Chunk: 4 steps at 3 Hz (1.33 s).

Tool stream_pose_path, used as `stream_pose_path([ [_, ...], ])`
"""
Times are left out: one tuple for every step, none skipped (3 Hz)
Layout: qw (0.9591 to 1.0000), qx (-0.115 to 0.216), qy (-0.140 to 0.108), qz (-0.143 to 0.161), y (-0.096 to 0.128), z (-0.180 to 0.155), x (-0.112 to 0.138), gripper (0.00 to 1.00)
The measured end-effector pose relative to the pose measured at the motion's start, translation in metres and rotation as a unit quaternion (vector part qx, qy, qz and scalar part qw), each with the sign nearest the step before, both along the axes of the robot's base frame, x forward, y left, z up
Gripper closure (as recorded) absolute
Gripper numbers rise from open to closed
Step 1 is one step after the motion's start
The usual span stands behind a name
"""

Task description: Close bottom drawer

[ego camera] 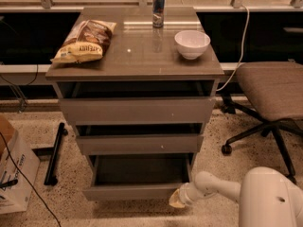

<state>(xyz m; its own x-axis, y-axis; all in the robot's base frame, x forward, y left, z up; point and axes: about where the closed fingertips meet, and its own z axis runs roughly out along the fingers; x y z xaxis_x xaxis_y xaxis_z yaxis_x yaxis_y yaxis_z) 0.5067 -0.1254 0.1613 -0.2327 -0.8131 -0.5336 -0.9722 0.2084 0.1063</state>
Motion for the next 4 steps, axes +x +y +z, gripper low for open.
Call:
stream_pose_path([
  [0.9981,0.041,-0.046,-0.004,0.008,-0.006,0.037,1.00],
  [0.9981,0.041,-0.046,-0.004,0.008,-0.006,0.037,1.00],
  [0.9950,0.040,-0.091,-0.015,0.017,-0.011,0.051,1.00],
  [0.9874,0.035,-0.153,-0.017,0.026,-0.019,0.087,1.00],
])
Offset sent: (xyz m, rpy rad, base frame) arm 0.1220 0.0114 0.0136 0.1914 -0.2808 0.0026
